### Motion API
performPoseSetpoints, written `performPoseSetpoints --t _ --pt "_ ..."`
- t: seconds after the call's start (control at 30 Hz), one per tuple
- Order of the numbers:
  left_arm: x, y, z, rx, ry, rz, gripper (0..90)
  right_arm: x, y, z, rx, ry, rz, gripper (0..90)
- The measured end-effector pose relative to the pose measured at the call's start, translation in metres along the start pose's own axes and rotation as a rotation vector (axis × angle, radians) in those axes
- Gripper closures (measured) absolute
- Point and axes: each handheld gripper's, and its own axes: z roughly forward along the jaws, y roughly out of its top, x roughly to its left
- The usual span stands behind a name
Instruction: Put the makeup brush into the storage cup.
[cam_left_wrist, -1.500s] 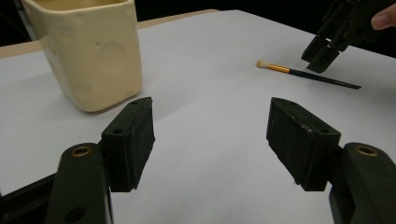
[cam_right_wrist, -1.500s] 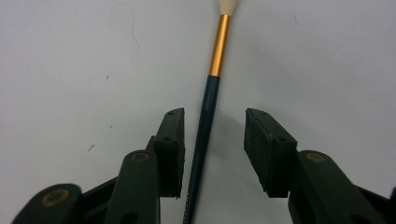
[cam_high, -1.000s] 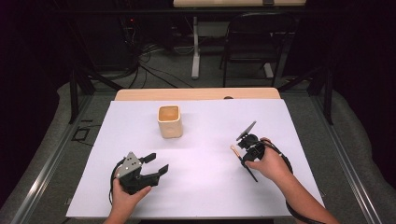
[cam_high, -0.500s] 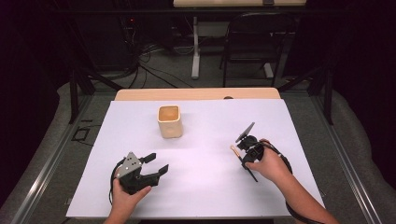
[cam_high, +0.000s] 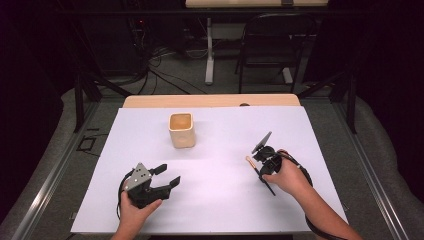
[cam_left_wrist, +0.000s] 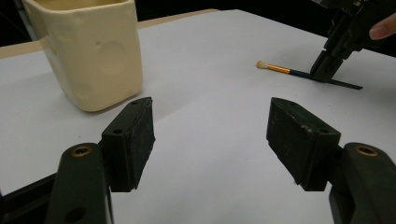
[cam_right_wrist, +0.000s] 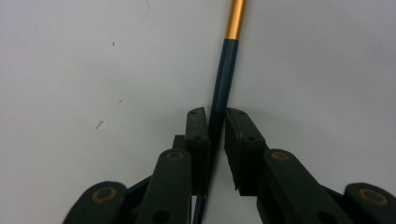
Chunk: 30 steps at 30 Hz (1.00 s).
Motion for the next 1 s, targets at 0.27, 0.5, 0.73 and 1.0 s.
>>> performPoseSetpoints --t 0.27,0.5,0.73,1.0 --pt "0.0002 -0.0001 0.0001 0.0 0.001 0.0 32.2 0.0021 -0.0009 0.0048 -0.029 -0.001 0.015 80.0" --pt "0.0002 0.0 0.0 0.0 0.002 0.001 32.3 0.0016 0.0009 0.0024 0.01 -0.022 -0.001 82.6" --pt "0.0004 -0.0002 0.0003 -0.003 -0.003 -0.002 32.3 0.0018 0.0012 0.003 0.007 -0.026 -0.003 83.1" --pt "0.0007 -0.0002 0.0 -0.003 -0.003 -0.002 32.3 0.0009 0.0014 0.0036 0.002 -0.019 -0.002 83.3"
